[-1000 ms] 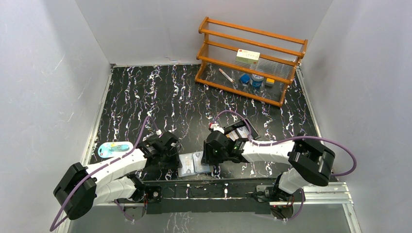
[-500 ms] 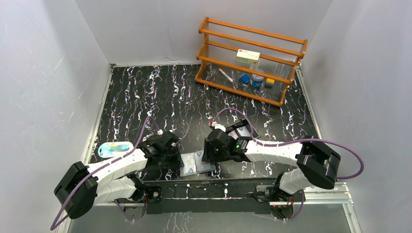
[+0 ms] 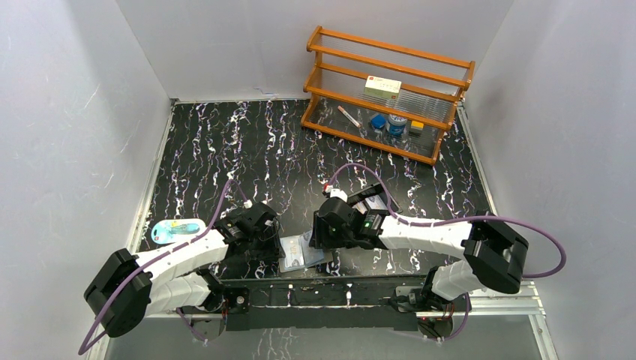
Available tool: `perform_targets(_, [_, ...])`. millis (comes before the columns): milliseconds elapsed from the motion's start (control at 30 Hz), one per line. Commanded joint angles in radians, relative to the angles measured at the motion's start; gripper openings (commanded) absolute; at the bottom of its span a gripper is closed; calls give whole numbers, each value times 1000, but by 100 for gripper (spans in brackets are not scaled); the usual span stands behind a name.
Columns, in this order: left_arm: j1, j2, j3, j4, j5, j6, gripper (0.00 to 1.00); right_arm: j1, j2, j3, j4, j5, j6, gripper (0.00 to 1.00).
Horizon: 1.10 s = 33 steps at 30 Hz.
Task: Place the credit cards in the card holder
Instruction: Turn over the card slot in the card holder.
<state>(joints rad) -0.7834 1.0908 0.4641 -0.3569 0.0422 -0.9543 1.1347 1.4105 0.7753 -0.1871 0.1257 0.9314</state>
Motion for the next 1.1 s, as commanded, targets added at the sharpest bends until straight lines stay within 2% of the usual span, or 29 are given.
perform_targets(0, [-1, 5, -13, -7, 10, -3, 26, 8, -37, 56, -19, 43, -5, 51])
perform_targets(333, [0, -5, -13, -10, 10, -3, 26, 8, -33, 71, -22, 41, -11, 49])
perform_targets(533, [0, -1, -12, -11, 8, -3, 25, 12, -50, 53, 45, 13, -23, 46])
perform_targets(1067, [0, -2, -11, -8, 12, -3, 26, 14, -2, 21, 181, -88, -33, 50])
